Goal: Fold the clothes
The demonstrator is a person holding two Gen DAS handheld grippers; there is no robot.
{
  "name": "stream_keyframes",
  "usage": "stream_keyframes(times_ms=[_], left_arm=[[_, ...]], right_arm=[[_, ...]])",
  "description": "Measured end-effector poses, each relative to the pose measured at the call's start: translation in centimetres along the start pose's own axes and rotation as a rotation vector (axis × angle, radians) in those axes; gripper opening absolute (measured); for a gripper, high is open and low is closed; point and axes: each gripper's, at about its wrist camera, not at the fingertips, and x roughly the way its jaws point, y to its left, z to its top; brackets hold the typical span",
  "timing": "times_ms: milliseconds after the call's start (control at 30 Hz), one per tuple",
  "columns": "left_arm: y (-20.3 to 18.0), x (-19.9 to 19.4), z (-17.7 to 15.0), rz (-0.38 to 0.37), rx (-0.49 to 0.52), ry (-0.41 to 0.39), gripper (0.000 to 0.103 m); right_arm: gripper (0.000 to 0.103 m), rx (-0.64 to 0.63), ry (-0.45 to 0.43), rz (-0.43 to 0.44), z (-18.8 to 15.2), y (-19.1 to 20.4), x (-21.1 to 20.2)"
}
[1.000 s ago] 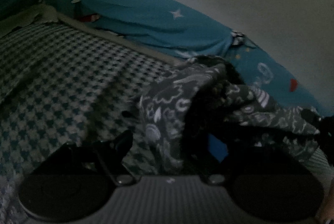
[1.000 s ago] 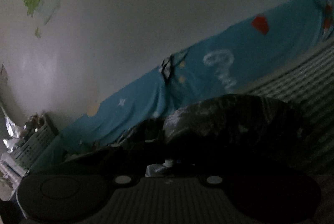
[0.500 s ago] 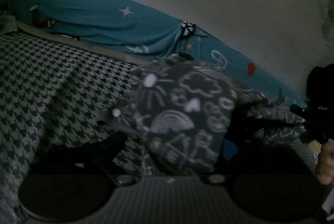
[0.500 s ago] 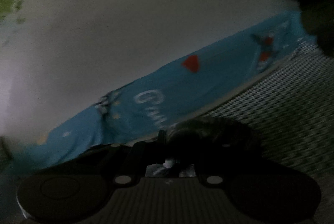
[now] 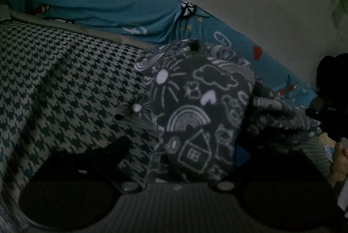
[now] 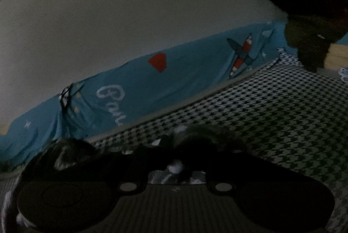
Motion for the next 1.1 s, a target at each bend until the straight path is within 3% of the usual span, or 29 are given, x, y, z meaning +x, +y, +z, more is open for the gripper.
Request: stream_keyframes(times_ms=[100,233,400,633,767,1100], left_arm=[[1.0,0.1,0.2,0.076,-0.042,-0.008,0.096],[3.1,0.2,0.5,0.118,-0.147,-0.001,0.096],[4.3,0.4,0.5,0.194,-0.165,0.000,0.096],[6.2,1.3,0.5,0.271,-0.239,0.023,0.096],[6.6,0.8,0.6,0.293,-0.250,0.021,0.096],[6.9,-2.1,0.3,0.276,-0.252,-0.006,0.096]], right_arm=[[0.022,-0.012,0.018,0.022,-0.3,-0.4,-0.4],[0.023,-0.024,0.034,0.059,-0.6,-0.4,-1.0],[0.028,-0.026,0.043,0.105,-1.2,-0.3,-2.2],[0.031,-0.053,0.128,0.176,-3.5,0.4,-3.5],[0.039,-0.093,0.156,0.195,-5.2,1.4,-4.5],[0.042,-0.122,0.235,0.232,-7.1,1.3,-5.7]])
